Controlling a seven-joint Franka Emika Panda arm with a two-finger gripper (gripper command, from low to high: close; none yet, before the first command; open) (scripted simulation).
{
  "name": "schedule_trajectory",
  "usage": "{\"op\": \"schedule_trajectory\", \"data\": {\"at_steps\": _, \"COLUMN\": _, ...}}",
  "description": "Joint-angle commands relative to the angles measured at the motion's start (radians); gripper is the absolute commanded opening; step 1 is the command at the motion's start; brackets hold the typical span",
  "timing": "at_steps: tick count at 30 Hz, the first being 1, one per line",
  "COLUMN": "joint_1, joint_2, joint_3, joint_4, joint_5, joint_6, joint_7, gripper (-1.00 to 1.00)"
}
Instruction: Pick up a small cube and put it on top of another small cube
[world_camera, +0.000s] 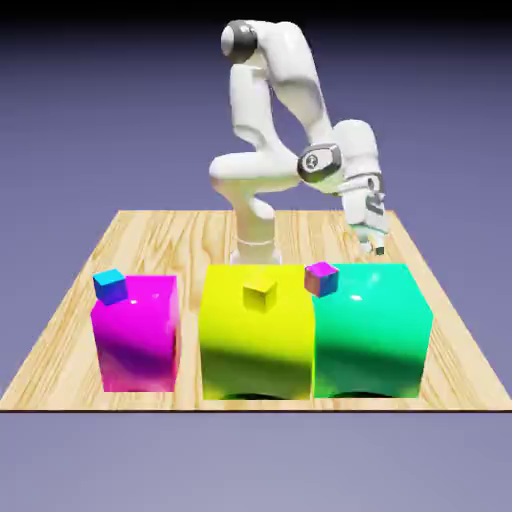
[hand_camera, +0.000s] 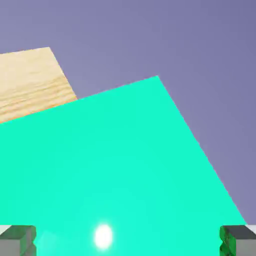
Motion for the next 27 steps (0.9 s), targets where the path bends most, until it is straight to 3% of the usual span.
{"op": "schedule_trajectory", "data": {"at_steps": 1, "joint_1": 0.016, "joint_2": 0.012, "joint_3": 0.026, "joint_4": -0.001, "joint_5": -0.044, "joint_6": -0.002, "joint_7": 0.004, "gripper": 0.0}}
{"op": "schedule_trajectory", "data": {"at_steps": 4, "joint_1": 0.062, "joint_2": 0.056, "joint_3": 0.106, "joint_4": -0.001, "joint_5": -0.17, "joint_6": -0.02, "joint_7": 0.009, "gripper": 0.0}}
{"op": "schedule_trajectory", "data": {"at_steps": 7, "joint_1": 0.099, "joint_2": 0.158, "joint_3": 0.182, "joint_4": 0.014, "joint_5": -0.234, "joint_6": -0.151, "joint_7": -0.077, "gripper": 0.0}}
{"op": "schedule_trajectory", "data": {"at_steps": 19, "joint_1": 0.114, "joint_2": 0.455, "joint_3": 0.253, "joint_4": 0.077, "joint_5": -0.116, "joint_6": -0.642, "joint_7": -0.452, "gripper": 0.0}}
{"op": "schedule_trajectory", "data": {"at_steps": 27, "joint_1": 0.136, "joint_2": 0.669, "joint_3": 0.116, "joint_4": 0.125, "joint_5": -0.42, "joint_6": -0.621, "joint_7": -0.245, "gripper": 0.0}}
